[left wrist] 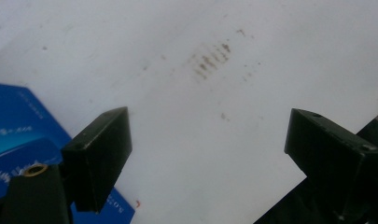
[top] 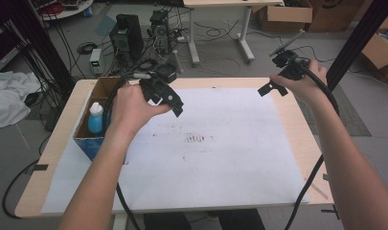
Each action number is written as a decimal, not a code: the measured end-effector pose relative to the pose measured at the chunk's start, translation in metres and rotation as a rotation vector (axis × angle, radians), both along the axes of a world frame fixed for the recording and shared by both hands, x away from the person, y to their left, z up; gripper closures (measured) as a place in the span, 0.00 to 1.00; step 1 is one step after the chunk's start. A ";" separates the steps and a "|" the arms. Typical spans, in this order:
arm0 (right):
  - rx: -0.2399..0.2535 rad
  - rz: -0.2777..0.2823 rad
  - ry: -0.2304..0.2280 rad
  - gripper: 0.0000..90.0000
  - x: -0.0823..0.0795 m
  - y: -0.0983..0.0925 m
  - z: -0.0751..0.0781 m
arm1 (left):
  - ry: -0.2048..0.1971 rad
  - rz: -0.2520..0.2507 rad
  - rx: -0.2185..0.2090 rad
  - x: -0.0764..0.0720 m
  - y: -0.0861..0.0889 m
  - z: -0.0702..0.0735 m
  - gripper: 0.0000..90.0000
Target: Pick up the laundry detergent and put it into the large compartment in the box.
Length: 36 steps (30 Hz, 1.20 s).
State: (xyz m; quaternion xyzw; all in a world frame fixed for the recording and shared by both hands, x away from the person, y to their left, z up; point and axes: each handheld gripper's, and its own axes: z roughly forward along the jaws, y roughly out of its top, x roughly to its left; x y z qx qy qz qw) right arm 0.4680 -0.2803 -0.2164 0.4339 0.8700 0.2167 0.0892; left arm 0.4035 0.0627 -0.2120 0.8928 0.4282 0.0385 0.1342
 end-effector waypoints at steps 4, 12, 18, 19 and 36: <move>-0.003 -0.002 0.005 0.21 0.002 -0.001 -0.001 | -0.013 -0.068 -0.010 -0.005 -0.017 -0.005 0.17; -0.006 -0.010 0.009 0.21 0.002 -0.005 -0.001 | -0.015 -0.173 -0.006 -0.015 -0.047 -0.013 0.17; -0.006 -0.011 0.009 0.21 0.002 -0.006 -0.001 | -0.021 -0.196 -0.003 -0.016 -0.056 -0.017 0.17; -0.006 -0.011 0.009 0.21 0.002 -0.006 -0.002 | -0.021 -0.199 -0.003 -0.016 -0.057 -0.018 0.17; -0.006 -0.011 0.015 0.21 0.003 -0.006 -0.004 | -0.013 -0.195 0.008 -0.015 -0.056 -0.022 0.17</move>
